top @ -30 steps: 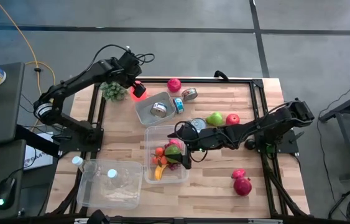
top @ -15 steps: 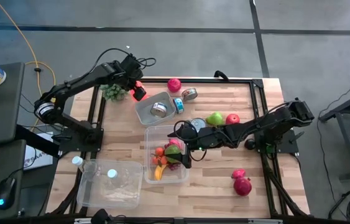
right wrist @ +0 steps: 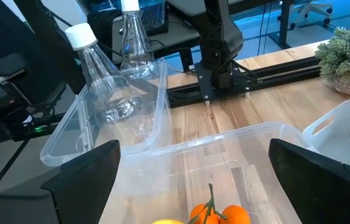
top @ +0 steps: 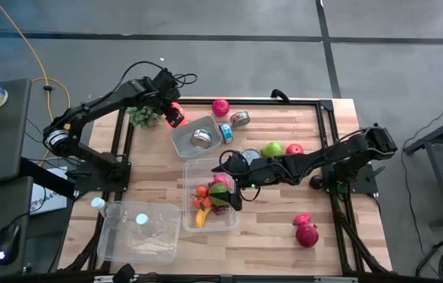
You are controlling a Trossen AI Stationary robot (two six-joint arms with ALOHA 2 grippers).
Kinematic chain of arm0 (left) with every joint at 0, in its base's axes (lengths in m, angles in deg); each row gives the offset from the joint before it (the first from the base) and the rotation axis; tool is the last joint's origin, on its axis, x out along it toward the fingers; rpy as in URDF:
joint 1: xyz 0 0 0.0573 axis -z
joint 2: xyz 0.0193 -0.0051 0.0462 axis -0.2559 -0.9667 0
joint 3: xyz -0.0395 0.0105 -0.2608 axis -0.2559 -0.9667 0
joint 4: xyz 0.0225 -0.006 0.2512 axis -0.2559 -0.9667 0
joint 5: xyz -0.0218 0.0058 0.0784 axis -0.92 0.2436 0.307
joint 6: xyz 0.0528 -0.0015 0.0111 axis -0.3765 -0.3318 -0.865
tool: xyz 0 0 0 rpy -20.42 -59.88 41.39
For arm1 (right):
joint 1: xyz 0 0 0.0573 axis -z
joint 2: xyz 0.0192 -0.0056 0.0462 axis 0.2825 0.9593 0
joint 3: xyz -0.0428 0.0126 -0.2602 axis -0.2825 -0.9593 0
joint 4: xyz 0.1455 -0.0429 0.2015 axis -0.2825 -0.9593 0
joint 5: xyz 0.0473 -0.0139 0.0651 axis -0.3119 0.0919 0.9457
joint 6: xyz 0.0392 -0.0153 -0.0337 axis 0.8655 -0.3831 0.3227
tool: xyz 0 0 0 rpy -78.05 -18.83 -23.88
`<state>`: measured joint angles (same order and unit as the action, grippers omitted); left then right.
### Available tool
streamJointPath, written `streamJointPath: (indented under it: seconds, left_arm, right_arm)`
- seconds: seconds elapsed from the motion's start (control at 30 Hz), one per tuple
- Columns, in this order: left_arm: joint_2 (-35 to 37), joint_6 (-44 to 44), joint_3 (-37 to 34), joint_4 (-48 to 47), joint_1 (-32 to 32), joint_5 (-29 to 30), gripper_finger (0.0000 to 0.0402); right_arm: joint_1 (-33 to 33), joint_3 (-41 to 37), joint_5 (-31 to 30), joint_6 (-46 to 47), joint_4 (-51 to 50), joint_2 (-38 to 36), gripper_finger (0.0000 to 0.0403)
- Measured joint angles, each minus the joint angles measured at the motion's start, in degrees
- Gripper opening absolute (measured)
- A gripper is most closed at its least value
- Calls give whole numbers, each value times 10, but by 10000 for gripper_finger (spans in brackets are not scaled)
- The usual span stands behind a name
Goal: Pick & Place Food Item
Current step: Put the orange tumbler into the left transparent bin
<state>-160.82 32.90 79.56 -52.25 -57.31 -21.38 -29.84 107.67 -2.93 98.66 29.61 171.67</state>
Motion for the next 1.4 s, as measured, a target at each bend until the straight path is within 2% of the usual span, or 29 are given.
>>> streamJointPath:
  seconds: [0.1,0.3,0.53,0.63,0.8,0.9,1.03,1.1,1.3,1.4]
  left_arm:
    - [5,-15,2,-15,0,-6,192]
    - [42,-57,52,-125,10,-11,192]
    - [150,-120,191,-202,56,-12,192]
    - [176,-130,269,-260,93,-37,192]
    - [190,-67,403,-300,163,-125,192]
    - [199,-24,452,-273,203,-219,192]
    - [223,37,461,-200,248,-367,192]
    - [234,63,461,-185,265,-417,192]
    - [253,82,461,-248,295,-504,192]
    - [256,63,460,-277,295,-549,207]
  right_arm:
    - [0,0,-1,0,0,0,400]
    - [8,0,-5,14,4,0,400]
    - [17,0,-6,31,4,0,400]
    - [16,0,-5,30,3,0,400]
    - [16,0,-5,31,3,0,400]
    - [16,0,-5,32,3,0,400]
    - [16,0,-5,32,3,0,400]
    - [16,0,-5,32,3,0,400]
    - [16,0,-5,31,3,0,400]
    - [16,0,-12,34,3,0,400]
